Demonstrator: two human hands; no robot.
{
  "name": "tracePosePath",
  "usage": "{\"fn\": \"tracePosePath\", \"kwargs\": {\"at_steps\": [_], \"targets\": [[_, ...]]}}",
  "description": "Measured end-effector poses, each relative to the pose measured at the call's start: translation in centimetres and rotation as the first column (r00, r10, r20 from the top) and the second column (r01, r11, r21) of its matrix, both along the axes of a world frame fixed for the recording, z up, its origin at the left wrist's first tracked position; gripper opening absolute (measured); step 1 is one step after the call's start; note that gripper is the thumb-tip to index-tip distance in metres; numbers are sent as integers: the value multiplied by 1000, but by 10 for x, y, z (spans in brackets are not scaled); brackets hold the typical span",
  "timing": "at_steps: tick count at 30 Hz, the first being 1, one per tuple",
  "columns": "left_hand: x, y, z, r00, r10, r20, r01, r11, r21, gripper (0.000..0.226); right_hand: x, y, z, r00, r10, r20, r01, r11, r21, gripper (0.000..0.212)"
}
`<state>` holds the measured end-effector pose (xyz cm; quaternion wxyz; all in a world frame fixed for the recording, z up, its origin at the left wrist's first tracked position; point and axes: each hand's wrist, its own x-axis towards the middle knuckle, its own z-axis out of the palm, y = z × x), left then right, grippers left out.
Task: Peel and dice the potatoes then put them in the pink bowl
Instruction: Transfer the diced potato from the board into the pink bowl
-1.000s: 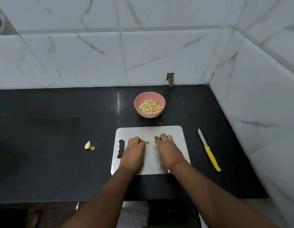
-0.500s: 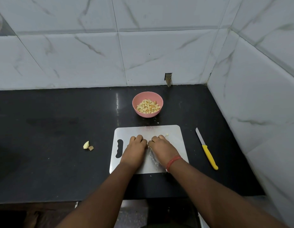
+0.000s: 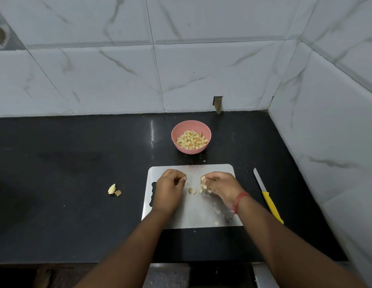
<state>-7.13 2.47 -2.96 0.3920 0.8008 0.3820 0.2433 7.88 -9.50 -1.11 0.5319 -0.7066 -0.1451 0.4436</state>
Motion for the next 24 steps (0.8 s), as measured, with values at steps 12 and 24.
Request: {"fn": "tracePosePath", "kwargs": {"at_steps": [12,24], "targets": [[103,72,70,988,-30,-150,36,999,32,25,70,116,77,617,296,729,-142,953,-268,30],[63,63,59,998,64,-9,-59,955,292,23,37,84,47,256,294,921,-349,916,-195,28]]}}
